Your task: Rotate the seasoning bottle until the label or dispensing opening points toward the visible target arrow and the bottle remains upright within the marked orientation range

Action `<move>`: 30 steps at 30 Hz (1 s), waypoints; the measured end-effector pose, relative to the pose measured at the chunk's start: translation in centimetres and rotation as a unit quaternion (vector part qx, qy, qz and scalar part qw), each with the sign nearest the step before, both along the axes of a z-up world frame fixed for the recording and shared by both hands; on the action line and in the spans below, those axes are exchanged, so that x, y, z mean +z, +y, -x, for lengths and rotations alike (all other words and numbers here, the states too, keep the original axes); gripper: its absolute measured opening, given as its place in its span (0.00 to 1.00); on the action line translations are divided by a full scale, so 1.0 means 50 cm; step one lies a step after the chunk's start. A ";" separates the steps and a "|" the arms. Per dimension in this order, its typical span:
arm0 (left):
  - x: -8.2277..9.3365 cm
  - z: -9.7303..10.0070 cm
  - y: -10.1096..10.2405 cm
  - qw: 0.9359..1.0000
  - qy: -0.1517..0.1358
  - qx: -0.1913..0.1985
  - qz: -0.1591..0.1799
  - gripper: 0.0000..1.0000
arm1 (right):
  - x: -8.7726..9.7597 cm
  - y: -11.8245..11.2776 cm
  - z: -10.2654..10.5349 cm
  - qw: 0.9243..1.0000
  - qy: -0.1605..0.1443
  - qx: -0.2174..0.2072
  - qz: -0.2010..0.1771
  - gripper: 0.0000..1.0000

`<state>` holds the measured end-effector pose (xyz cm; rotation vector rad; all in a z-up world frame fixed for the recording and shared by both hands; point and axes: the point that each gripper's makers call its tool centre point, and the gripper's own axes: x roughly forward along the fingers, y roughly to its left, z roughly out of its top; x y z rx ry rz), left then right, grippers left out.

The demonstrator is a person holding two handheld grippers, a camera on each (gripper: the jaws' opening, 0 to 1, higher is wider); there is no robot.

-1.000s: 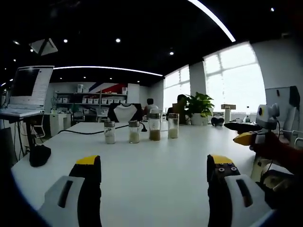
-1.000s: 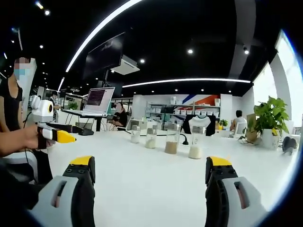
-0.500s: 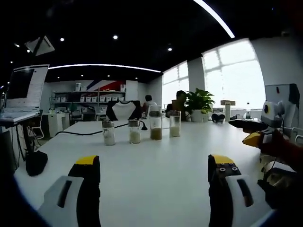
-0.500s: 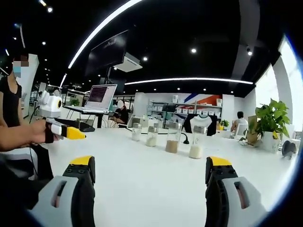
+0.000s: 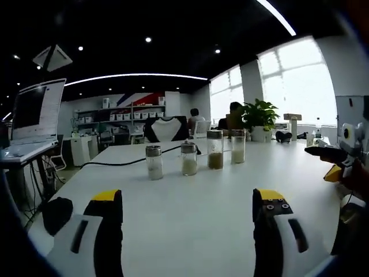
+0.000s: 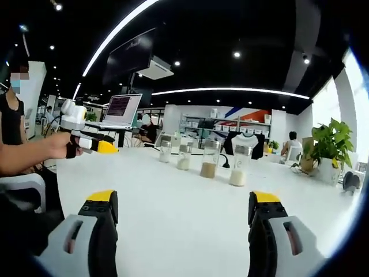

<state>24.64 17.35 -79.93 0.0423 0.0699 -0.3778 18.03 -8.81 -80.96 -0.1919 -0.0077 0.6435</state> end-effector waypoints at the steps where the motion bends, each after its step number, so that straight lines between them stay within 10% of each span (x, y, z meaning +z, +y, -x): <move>1: 0.002 -0.005 0.002 1.000 -0.001 0.000 -0.002 0.99 | -0.003 0.004 0.001 1.000 -0.001 0.002 0.011 0.97; 30: 0.022 -0.225 0.040 1.000 0.009 0.006 -0.021 0.92 | 0.000 0.040 0.001 0.999 0.014 0.027 -0.015 1.00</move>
